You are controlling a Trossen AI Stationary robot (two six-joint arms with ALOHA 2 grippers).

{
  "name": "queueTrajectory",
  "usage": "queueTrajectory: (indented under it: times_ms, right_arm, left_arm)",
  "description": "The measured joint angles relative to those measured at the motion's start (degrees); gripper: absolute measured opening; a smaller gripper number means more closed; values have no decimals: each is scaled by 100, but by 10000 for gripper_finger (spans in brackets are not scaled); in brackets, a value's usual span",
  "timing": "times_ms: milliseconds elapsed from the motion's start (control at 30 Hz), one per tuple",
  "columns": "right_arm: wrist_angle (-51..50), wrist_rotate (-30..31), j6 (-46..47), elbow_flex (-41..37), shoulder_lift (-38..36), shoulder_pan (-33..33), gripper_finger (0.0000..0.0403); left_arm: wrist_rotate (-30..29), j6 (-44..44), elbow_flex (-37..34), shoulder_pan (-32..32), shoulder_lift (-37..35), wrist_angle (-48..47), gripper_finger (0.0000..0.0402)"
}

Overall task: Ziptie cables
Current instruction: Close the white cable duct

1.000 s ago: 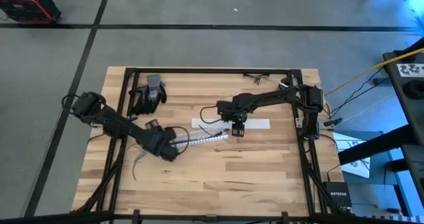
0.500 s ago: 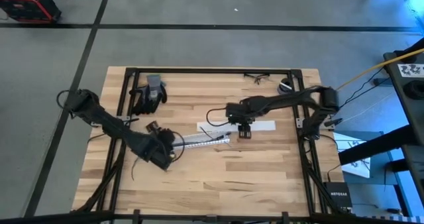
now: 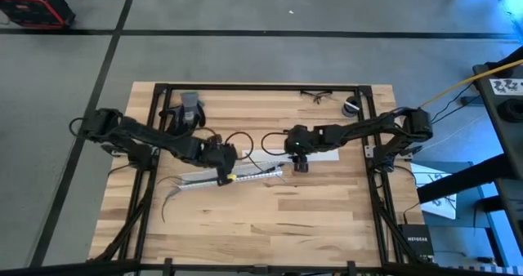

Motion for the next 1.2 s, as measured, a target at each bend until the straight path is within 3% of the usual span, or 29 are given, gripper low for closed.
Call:
queueTrajectory:
  times_ms: [133,233,333,467,700,1067,1200]
  right_arm:
    - [36,-2,234,-65,-9,0,198]
    - [90,-3,243,-69,-11,0,198]
    - [327,-2,223,-78,-4,0,198]
    - [645,-5,54,-76,-4,0,198]
    - [929,-2,-359,-67,-4,1,198]
    - [1602,146,-369,-65,-4,0,198]
    - [1738,148,-314,-65,-4,0,200]
  left_arm:
    - [986,285,-108,117,53,588,208]
    - [1008,263,-287,104,136,734,207]
    - [533,101,-564,108,196,686,190]
    - [447,-241,-851,38,210,636,134]
    - [478,-923,-871,-517,187,-246,13]
    - [745,-1526,-863,-1569,175,-774,4]
    - [731,-1619,-866,-1737,182,-791,21]
